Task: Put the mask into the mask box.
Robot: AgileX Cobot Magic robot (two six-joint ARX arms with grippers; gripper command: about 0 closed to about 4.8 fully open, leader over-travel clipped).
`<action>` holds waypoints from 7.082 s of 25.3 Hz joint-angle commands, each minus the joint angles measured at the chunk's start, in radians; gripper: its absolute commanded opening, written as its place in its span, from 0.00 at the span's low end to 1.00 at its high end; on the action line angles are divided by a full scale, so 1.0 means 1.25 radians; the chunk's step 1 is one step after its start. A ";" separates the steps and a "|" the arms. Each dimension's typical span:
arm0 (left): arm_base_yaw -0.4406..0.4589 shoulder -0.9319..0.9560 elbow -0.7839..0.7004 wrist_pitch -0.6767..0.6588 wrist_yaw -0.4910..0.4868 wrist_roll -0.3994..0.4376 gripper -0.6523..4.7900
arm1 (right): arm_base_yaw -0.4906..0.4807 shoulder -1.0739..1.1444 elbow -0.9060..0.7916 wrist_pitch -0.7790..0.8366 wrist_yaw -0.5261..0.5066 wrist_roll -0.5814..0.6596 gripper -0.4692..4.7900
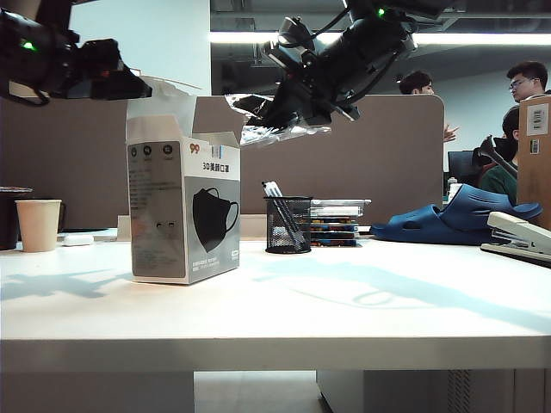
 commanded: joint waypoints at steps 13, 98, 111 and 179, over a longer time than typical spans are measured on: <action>0.000 0.086 0.080 -0.030 0.095 -0.029 0.11 | 0.009 -0.004 0.002 0.245 -0.121 0.045 0.18; 0.003 0.084 0.080 0.067 0.049 -0.105 0.11 | 0.072 -0.034 0.003 0.031 -0.067 -0.009 0.58; 0.003 0.084 0.080 0.042 -0.145 0.007 0.11 | 0.047 -0.060 0.004 0.104 -0.061 -0.009 0.14; 0.002 0.084 0.080 0.139 0.077 -0.021 0.11 | 0.044 -0.061 0.002 0.303 -0.256 0.123 0.46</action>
